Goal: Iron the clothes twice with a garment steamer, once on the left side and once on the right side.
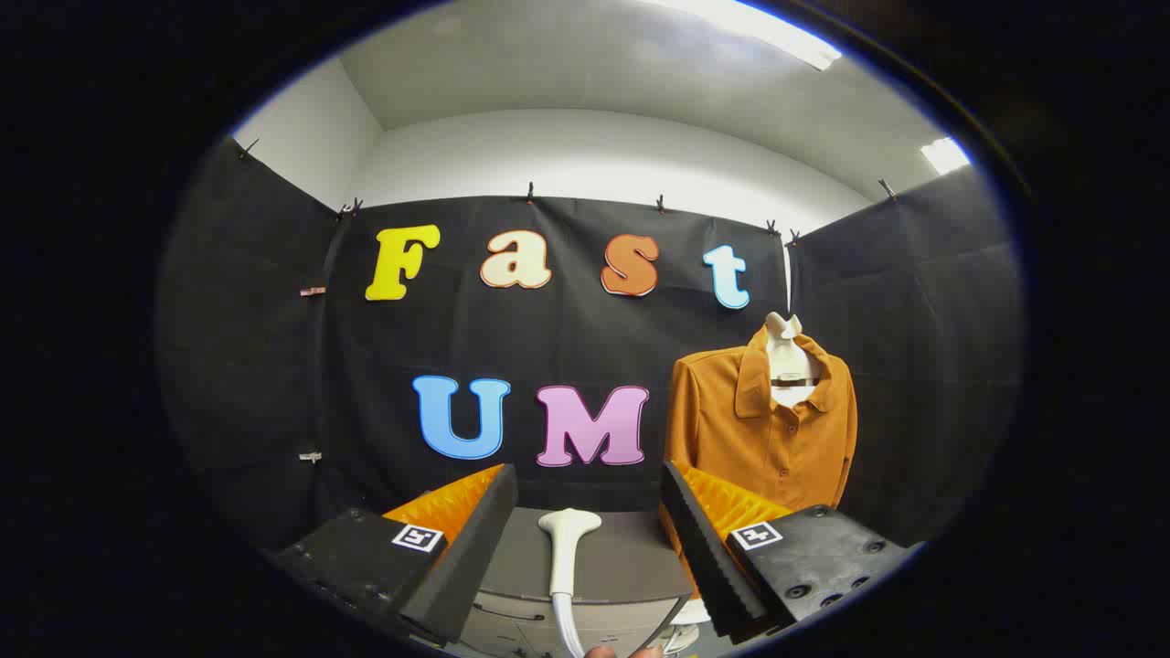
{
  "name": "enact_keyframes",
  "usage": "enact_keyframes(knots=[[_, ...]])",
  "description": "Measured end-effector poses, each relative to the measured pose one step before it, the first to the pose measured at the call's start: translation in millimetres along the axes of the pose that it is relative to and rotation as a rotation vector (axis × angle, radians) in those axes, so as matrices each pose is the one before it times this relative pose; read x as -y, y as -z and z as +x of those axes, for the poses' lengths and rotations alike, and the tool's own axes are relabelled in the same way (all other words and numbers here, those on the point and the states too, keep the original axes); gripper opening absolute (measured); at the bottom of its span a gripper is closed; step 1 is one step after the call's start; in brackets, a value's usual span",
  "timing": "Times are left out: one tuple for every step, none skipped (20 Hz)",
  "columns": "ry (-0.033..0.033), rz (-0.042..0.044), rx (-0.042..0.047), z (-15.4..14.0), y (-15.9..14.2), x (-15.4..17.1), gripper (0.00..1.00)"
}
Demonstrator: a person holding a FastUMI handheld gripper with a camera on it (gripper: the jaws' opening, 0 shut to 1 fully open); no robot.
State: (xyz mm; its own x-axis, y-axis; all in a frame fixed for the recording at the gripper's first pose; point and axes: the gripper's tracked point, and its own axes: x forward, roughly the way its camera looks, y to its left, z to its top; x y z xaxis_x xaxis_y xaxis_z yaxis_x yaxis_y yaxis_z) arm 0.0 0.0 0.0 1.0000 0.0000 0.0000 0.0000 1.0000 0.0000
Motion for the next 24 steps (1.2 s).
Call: enact_keyframes(knots=[[0.00094,0.00141,-0.00470,0.85,0.19,0.02,0.98],[0.00078,0.00224,-0.00515,-0.05,0.61,-1.20,0.98],[0.00164,0.00428,-0.00218,0.05,-0.56,0.45,0.98],[0.00354,0.00323,-0.00577,0.85,0.78,2.32,0.98],[0.00479,0.00024,-0.00813,0.12,2.09,1.98,0.98],[0.00144,0.00019,-0.00660,0.77,0.71,-0.56,0.98],[-0.00075,-0.00097,-0.00396,-0.35,-0.03,-0.34,0.98],[-0.00044,-0.00106,0.00006,0.03,-0.64,0.74,0.98],[-0.00002,-0.00195,0.00358,-0.47,-1.57,0.14,0.98],[0.00076,-0.00367,0.00495,-0.61,-0.72,1.31,0.98],[0.00098,-0.00517,0.00197,0.13,-0.65,-0.41,0.98],[-0.00061,-0.00229,0.00055,-0.37,0.09,-0.11,0.98],[-0.00199,0.00091,0.00262,-0.88,-1.23,-1.69,0.98],[-0.00252,0.00506,0.00605,-1.01,-2.37,-0.68,0.98],[-0.00639,0.00832,0.00722,-1.43,-2.36,-2.40,0.98],[-0.00488,0.00504,0.00328,-0.65,-0.19,-2.16,0.98],[-0.00397,0.00104,0.00235,-1.20,-0.17,-0.69,0.98],[-0.00079,-0.00303,0.00162,-0.57,-0.82,0.41,0.98],[0.00053,-0.00415,-0.00064,-0.38,-0.15,-0.06,0.98],[0.00013,-0.00316,0.00005,-0.69,0.22,-0.57,0.98],[0.00194,-0.00263,-0.00002,-1.17,-0.05,-0.34,0.98],[0.00027,-0.00294,-0.00188,0.49,0.68,0.44,0.98],[-0.00016,-0.00259,-0.00407,-0.46,1.21,0.93,0.98],[0.00161,-0.00119,-0.00546,-0.15,1.66,-0.65,0.98]])
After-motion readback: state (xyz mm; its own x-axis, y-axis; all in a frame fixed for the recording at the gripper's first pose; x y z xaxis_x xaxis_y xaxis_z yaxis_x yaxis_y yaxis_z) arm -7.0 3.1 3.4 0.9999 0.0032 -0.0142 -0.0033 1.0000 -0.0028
